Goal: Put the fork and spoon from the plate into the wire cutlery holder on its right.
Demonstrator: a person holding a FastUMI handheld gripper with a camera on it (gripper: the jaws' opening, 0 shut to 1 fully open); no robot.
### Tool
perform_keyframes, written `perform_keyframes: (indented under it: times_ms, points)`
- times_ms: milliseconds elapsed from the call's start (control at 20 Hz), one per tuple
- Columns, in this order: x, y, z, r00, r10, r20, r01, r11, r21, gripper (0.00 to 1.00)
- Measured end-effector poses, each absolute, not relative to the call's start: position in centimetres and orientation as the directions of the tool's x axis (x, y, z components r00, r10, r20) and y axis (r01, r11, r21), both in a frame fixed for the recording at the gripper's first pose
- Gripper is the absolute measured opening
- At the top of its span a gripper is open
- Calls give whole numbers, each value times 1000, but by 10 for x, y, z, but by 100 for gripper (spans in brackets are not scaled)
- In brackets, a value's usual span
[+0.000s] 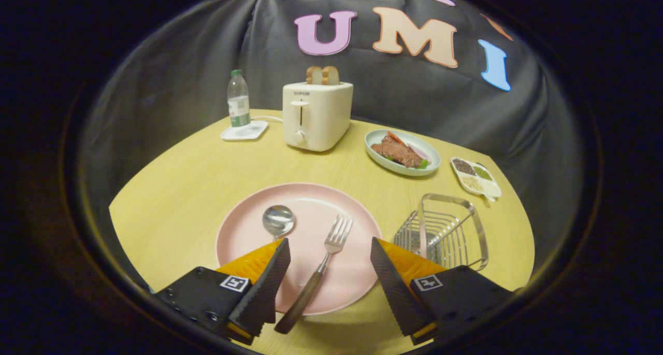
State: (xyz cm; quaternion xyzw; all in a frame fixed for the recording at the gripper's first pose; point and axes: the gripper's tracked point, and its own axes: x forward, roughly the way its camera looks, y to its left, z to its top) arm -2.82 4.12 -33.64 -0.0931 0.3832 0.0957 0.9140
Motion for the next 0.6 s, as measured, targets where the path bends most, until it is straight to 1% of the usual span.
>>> perform_keyframes:
  times_ms: [200, 350, 600]
  points:
    - [-36, 38, -352, 652, 85, -754, -245, 964, -103, 99]
    - [-40, 37, -359, 632, 75, -771, -252, 961, -113, 81]
    - [-47, 40, -366, 600, 69, -797, -268, 956, -120, 55]
